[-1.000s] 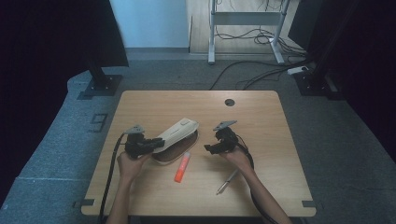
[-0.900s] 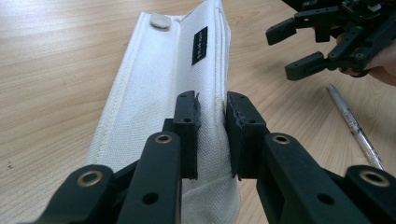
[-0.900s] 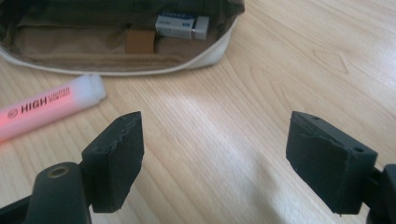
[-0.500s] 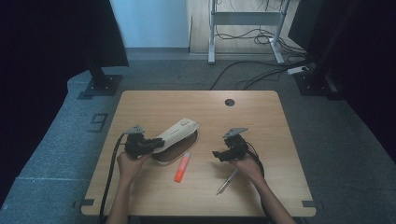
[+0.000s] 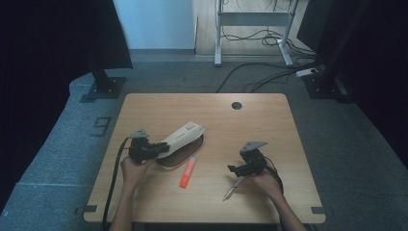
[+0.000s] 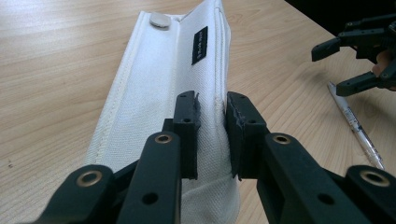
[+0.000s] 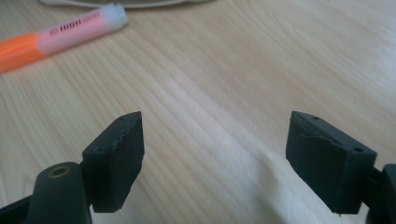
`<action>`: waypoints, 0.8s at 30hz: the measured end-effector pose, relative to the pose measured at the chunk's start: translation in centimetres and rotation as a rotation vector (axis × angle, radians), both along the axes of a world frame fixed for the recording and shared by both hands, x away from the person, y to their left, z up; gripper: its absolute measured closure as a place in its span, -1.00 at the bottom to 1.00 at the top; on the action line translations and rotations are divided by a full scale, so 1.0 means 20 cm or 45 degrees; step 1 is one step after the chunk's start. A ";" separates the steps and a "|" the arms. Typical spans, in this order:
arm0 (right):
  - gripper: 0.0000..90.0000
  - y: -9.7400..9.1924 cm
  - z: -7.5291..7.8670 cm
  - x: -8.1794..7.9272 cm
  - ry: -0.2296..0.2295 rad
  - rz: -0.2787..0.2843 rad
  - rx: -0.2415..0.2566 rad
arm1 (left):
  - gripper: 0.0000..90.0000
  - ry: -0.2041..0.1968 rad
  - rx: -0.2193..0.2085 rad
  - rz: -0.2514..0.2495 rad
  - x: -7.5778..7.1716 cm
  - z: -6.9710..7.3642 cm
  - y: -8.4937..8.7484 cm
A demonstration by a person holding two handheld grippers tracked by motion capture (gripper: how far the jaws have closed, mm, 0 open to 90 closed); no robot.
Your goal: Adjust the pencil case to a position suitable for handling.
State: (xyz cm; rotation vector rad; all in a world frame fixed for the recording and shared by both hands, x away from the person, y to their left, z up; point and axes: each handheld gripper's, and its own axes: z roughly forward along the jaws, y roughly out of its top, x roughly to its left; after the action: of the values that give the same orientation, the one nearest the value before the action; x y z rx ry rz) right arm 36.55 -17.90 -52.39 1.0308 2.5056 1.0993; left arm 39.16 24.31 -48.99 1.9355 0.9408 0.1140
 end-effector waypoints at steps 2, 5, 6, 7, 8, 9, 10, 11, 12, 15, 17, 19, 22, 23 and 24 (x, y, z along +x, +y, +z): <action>-0.57 -0.02 -0.01 -0.02 0.004 -0.006 -0.001 | 0.67 0.000 0.001 -0.001 0.00 0.00 0.00; -0.57 -0.04 -0.02 -0.04 0.007 -0.010 -0.003 | 0.67 0.001 0.000 -0.001 0.00 0.00 0.00; -0.57 -0.05 -0.02 -0.05 0.009 -0.010 -0.005 | 0.67 0.001 0.001 -0.001 0.00 0.00 0.00; -0.57 -0.06 -0.03 -0.07 0.013 -0.008 -0.007 | 0.67 0.002 0.001 -0.003 0.00 0.00 0.00; -0.57 -0.07 -0.03 -0.08 0.018 -0.010 -0.008 | 0.66 0.004 0.001 -0.002 0.00 0.00 0.00; -0.57 -0.07 -0.03 -0.08 0.018 -0.010 -0.008 | 0.66 0.004 0.001 -0.002 0.00 0.00 0.00; -0.58 -0.08 -0.04 -0.10 0.019 -0.011 -0.008 | 0.66 0.005 0.002 -0.005 0.00 0.00 0.00; -0.58 -0.08 -0.04 -0.10 0.019 -0.011 -0.008 | 0.66 0.005 0.002 -0.005 0.00 0.00 0.00; -0.59 -0.09 -0.04 -0.12 0.026 -0.012 -0.010 | 0.66 0.006 0.002 -0.006 0.00 0.00 0.00; -0.60 -0.10 -0.04 -0.14 0.025 -0.015 -0.018 | 0.66 0.008 0.002 -0.007 0.00 0.00 0.00; -0.60 -0.11 -0.05 -0.15 0.022 -0.015 -0.023 | 0.66 0.008 0.003 -0.008 0.00 0.00 0.00; -0.60 -0.11 -0.05 -0.16 0.019 -0.013 -0.029 | 0.66 0.008 0.003 -0.008 0.00 0.00 0.00; -0.61 -0.11 -0.06 -0.17 0.019 -0.009 -0.050 | 0.66 0.010 0.001 -0.009 0.00 0.00 0.00; -0.61 -0.11 -0.06 -0.17 0.019 -0.008 -0.054 | 0.66 0.010 0.001 -0.009 0.00 0.00 0.00; -0.61 -0.11 -0.06 -0.17 0.019 -0.003 -0.054 | 0.66 0.010 0.002 -0.009 0.00 0.00 0.00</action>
State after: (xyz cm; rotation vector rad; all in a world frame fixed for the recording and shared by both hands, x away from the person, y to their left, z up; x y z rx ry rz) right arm 33.05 -20.18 -53.66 1.0345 2.5270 1.0370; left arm 39.19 24.27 -49.05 1.9418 0.9390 0.1025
